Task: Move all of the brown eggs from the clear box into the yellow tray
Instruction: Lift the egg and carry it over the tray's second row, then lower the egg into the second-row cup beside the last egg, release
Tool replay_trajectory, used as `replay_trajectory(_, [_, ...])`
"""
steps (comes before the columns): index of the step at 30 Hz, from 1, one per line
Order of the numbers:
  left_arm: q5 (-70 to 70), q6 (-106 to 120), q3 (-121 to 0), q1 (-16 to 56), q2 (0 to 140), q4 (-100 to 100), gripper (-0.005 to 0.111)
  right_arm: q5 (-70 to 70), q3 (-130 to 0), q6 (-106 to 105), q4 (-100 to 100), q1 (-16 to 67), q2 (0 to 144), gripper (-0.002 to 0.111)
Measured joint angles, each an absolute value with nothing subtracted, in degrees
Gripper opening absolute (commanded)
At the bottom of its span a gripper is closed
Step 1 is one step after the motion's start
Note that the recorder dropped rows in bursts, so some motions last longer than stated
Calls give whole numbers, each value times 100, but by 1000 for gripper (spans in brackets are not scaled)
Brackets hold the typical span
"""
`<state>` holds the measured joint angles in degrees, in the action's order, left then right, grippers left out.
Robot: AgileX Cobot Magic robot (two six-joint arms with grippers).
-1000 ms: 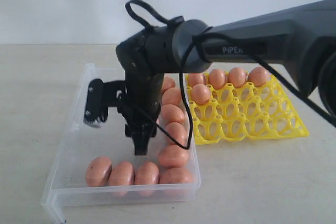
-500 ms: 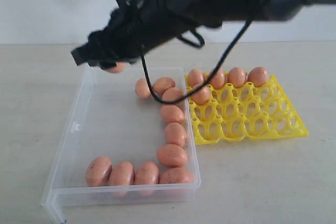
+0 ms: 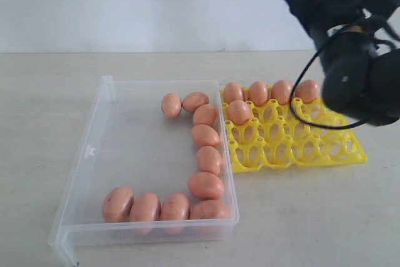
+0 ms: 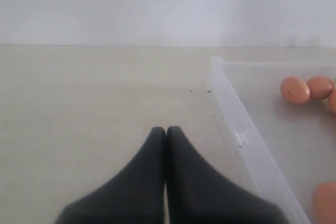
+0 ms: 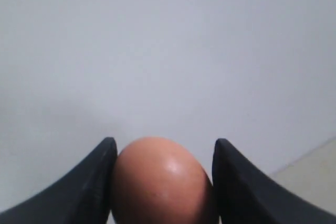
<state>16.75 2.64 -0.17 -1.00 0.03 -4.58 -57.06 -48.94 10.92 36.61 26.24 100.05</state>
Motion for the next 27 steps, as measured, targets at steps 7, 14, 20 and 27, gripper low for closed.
replay_trajectory(7, [1675, 264, -17, -100, 3, -458, -4, -6731, -5349, 6000, -4992, -651, 10495, 0])
replay_trajectory(14, [1675, 264, -17, -100, 3, -458, -4, -6804, -5012, 6365, -7356, -1311, 10615, 0])
replay_trajectory(20, [1675, 264, -17, -100, 3, -458, -4, -5508, -5122, 6036, -7499, -507, 10615, 0])
replay_trajectory(27, [1675, 264, -17, -100, 3, -458, -4, -4537, -5242, 4932, -7098, 234, 10625, 0])
